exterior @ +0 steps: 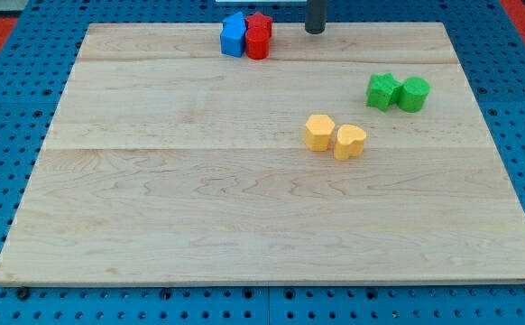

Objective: Point at green circle

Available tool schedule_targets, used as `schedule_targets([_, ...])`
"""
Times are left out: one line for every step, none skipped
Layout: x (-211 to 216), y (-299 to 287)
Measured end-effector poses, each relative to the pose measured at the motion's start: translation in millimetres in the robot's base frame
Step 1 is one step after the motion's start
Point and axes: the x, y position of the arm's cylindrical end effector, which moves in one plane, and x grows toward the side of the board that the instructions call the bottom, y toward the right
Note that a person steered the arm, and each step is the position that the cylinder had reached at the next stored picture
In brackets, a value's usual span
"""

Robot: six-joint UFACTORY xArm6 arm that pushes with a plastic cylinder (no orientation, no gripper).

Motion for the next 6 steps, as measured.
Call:
schedule_targets([1.9, 2.7])
schedule_targets([9.6, 47.8])
schedule_targets([12.3, 119.3])
schedule_targets([50.9, 181.3])
schedule_targets([121.7, 194.7])
schedule_targets([157.9, 185.2])
